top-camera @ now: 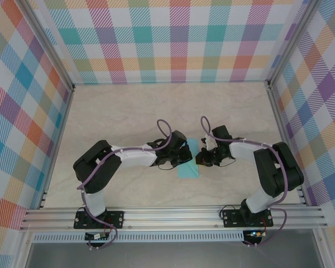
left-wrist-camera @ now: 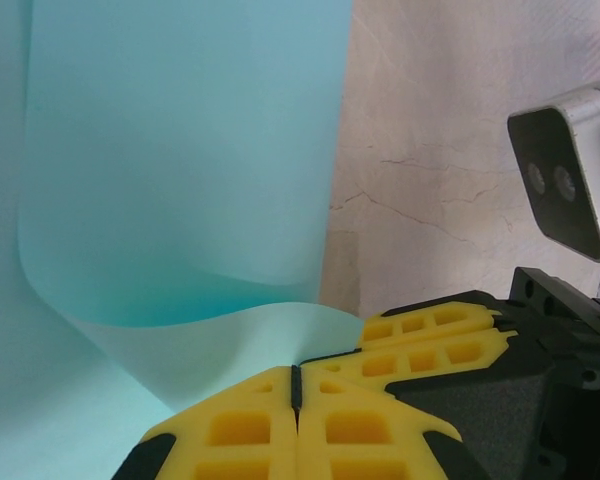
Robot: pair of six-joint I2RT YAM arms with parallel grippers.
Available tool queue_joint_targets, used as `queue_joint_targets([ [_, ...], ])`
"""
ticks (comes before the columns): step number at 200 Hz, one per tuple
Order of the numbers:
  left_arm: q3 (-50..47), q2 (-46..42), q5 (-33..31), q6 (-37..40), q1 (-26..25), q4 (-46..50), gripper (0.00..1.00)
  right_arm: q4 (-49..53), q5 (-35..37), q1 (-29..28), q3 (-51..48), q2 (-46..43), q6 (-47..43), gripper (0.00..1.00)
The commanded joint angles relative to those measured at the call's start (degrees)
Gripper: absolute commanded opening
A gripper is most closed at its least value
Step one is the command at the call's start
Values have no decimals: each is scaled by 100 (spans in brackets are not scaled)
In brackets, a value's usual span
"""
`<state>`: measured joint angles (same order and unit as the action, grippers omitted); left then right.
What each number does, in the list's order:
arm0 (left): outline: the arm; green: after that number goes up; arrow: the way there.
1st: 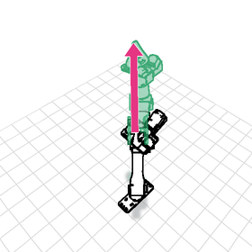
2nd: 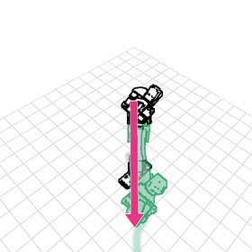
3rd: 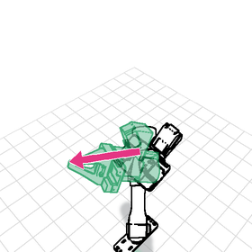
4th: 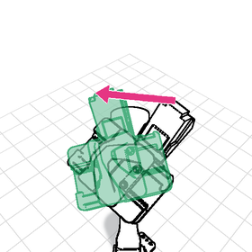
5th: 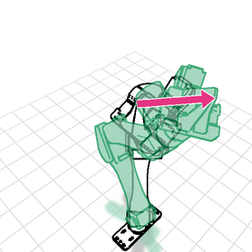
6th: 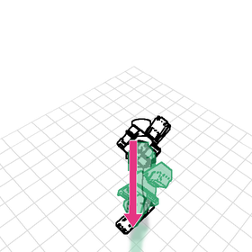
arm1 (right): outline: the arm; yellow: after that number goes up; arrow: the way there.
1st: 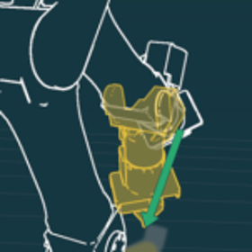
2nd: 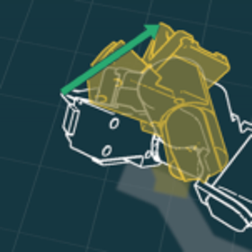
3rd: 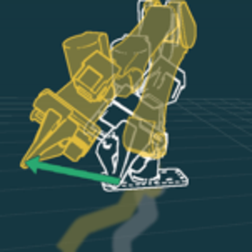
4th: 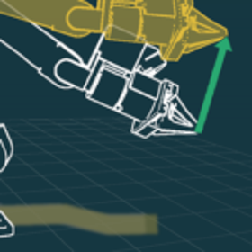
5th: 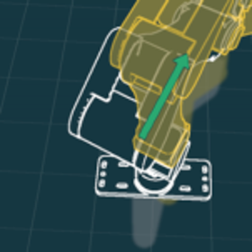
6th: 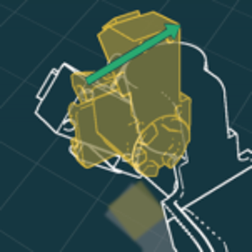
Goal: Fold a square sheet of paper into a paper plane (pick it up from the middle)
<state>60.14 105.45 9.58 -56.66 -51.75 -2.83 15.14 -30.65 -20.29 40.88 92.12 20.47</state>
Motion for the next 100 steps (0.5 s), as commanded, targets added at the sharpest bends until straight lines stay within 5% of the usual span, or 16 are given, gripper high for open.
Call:
queue_joint_targets([
  [1, -65, 170, 26, -88, -95, -126, 0, 83, -29, 26, 164, 113, -99, 7],
  [100, -442, 368, -19, -187, -91, -559, 0, 160, 96, 26, 234, 235, -61, 7],
])
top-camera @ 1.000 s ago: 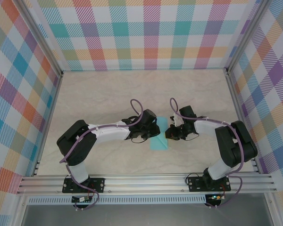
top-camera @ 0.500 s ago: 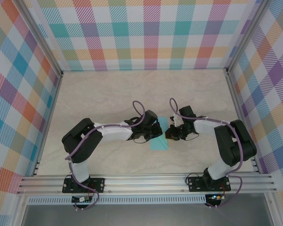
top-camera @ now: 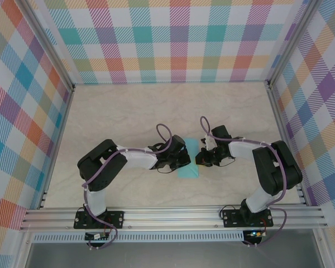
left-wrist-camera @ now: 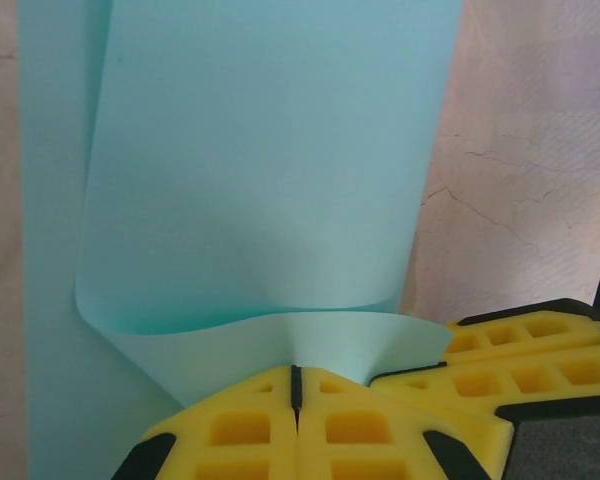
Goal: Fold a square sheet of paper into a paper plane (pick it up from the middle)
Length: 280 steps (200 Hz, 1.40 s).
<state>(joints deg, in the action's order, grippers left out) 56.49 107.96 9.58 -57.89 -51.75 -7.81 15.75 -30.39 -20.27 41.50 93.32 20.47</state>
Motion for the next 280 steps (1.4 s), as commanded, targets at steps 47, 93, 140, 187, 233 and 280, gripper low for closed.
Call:
queue_joint_targets([
  [47, -112, 199, -71, -83, -95, 160, 0, 181, 106, 28, 247, 195, -35, 10],
  [93, -51, 260, -1, -16, -99, 237, 0, 755, 563, 23, 263, -555, 144, 25],
  [140, -40, 269, 9, 10, -99, 245, 0, 48, -570, -41, -310, -1142, 966, 14],
  [187, -8, 232, 52, 40, -99, 272, 0, -183, -818, -250, -450, -896, 1276, 11],
  [233, -7, 175, 57, 85, -99, 322, 0, -190, -954, -267, -290, -338, 1158, 10],
  [280, 30, 155, 26, 137, -99, 456, 0, 145, -566, -273, -354, 40, 942, 9],
])
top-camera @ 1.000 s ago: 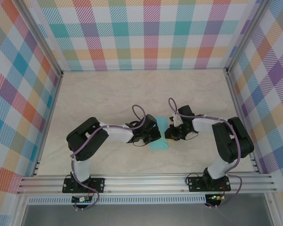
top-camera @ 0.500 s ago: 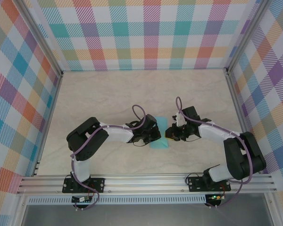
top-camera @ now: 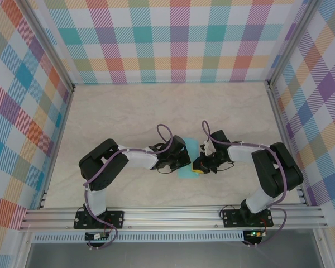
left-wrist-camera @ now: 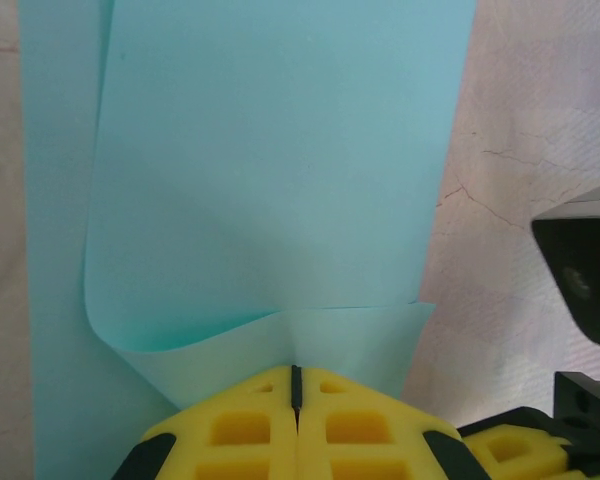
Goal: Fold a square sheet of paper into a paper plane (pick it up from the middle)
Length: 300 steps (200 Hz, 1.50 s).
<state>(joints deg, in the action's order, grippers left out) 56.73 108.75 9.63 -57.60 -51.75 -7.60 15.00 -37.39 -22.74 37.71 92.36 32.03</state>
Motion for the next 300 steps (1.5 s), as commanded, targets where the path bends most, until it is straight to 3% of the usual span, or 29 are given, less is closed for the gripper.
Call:
queue_joint_targets([
  [1, 10, 72, 22, 109, -99, 434, 0, 225, 134, -27, 16, 144, -215, 9],
  [51, 13, 91, 8, 135, -102, 503, 0, 427, 363, -29, -67, 146, -285, 8],
  [97, 34, 104, 26, 143, -92, 505, 0, 654, 54, -55, 114, -350, -317, 9],
  [192, 30, 74, 147, 213, -103, 488, 0, 704, 758, -193, -449, -41, -141, 5],
  [256, 31, 74, 125, 237, -107, 552, 0, 875, 862, -275, -486, -822, -193, 6],
  [300, -28, 49, 151, 238, -112, 528, 0, 872, 1092, -277, -538, -341, 4, 5],
])
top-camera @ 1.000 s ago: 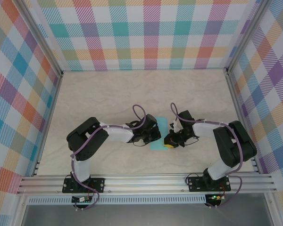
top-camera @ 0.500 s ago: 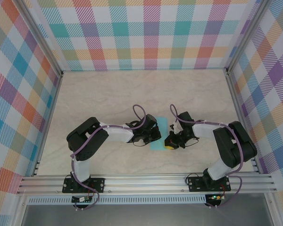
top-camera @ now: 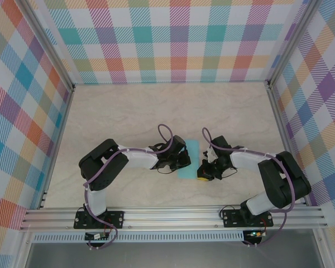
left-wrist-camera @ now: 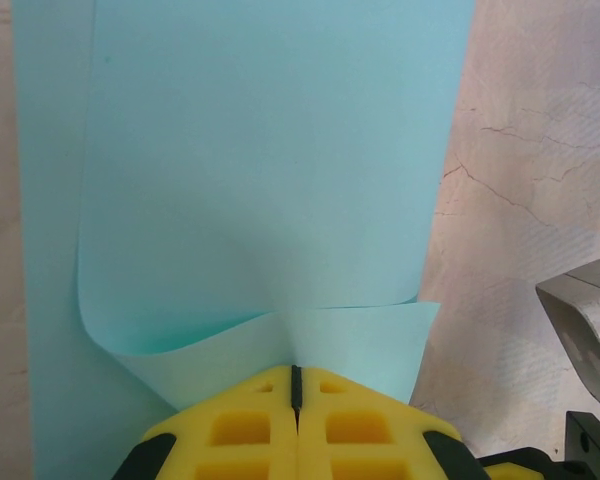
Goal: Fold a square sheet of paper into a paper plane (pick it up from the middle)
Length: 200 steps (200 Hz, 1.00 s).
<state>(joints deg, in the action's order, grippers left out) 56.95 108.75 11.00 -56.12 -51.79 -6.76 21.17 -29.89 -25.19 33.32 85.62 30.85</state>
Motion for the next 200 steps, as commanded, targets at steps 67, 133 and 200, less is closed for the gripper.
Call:
queue_joint_targets([
  [67, -41, 23, 14, 100, -103, 410, 0, 483, 86, -34, 222, -716, 147, 5],
  [133, -6, 7, 9, 100, -103, 377, 0, -269, -159, -39, 309, 164, 252, 5],
  [200, -149, -165, 185, 199, -108, -217, 0, -306, 229, -40, -71, 550, 261, 2],
])
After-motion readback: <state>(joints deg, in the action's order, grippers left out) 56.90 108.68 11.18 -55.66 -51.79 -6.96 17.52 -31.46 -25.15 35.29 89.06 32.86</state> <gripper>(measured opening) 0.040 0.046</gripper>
